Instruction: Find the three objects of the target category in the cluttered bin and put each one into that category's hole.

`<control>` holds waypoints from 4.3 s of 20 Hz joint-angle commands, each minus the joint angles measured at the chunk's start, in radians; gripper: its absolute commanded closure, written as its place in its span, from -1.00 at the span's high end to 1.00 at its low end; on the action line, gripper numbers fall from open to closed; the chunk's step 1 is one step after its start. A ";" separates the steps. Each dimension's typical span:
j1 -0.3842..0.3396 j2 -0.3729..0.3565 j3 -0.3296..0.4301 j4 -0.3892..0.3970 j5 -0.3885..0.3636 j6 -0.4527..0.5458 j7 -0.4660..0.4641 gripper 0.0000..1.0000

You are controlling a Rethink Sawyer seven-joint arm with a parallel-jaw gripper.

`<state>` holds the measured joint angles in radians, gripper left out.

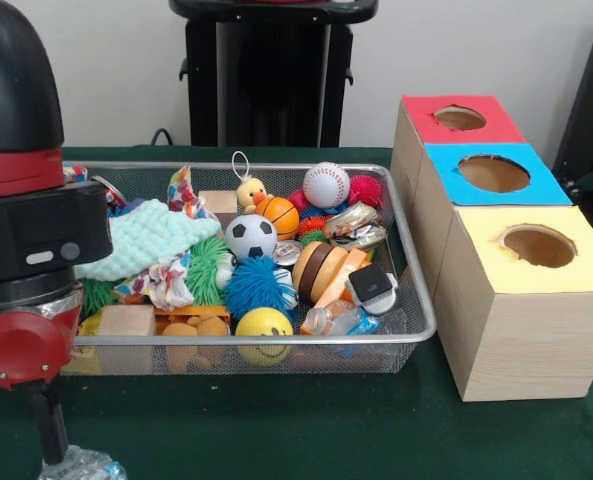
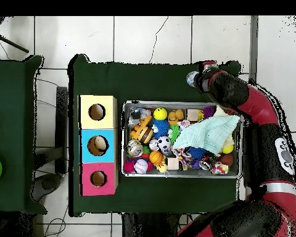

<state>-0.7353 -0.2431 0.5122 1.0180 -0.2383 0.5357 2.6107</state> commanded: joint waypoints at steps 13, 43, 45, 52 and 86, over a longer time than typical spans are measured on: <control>0.017 0.110 0.058 -0.146 -0.053 0.085 -0.302 -1.00; 0.047 0.179 0.096 -0.113 0.082 0.207 -0.127 -1.00; 0.049 0.154 0.070 -0.082 0.092 0.232 -0.089 -1.00; 0.070 0.068 -0.034 -0.002 0.123 0.314 0.038 -1.00; 0.144 0.068 -0.175 -0.091 0.029 -0.084 -0.139 -1.00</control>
<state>-0.5538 -0.1714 0.2637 0.8465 -0.2020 0.5355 2.5467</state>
